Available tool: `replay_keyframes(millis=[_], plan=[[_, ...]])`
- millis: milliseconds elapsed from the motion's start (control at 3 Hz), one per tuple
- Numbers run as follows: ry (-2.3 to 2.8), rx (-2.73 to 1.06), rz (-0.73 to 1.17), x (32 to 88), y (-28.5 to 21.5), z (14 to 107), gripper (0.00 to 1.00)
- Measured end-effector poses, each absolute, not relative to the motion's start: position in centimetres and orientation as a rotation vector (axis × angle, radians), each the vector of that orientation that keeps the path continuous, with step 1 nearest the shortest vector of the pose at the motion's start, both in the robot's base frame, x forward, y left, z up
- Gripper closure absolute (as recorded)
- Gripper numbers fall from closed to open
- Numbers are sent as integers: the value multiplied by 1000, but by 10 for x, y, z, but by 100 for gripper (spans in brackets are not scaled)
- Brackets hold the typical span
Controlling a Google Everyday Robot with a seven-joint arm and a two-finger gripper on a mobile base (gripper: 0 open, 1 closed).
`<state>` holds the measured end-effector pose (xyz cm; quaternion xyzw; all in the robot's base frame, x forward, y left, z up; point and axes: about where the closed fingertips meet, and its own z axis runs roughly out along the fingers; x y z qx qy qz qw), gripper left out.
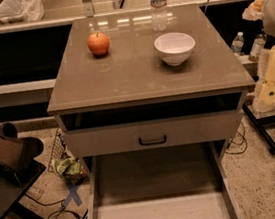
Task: Close middle drawer
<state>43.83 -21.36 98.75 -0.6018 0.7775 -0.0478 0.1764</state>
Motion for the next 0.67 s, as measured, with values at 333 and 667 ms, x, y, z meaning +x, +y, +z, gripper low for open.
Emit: replay_keyframes(millis=[333, 667], plan=[[2201, -1704, -136, 438, -214, 988, 0], [2174, -1691, -134, 431, -218, 979, 0]])
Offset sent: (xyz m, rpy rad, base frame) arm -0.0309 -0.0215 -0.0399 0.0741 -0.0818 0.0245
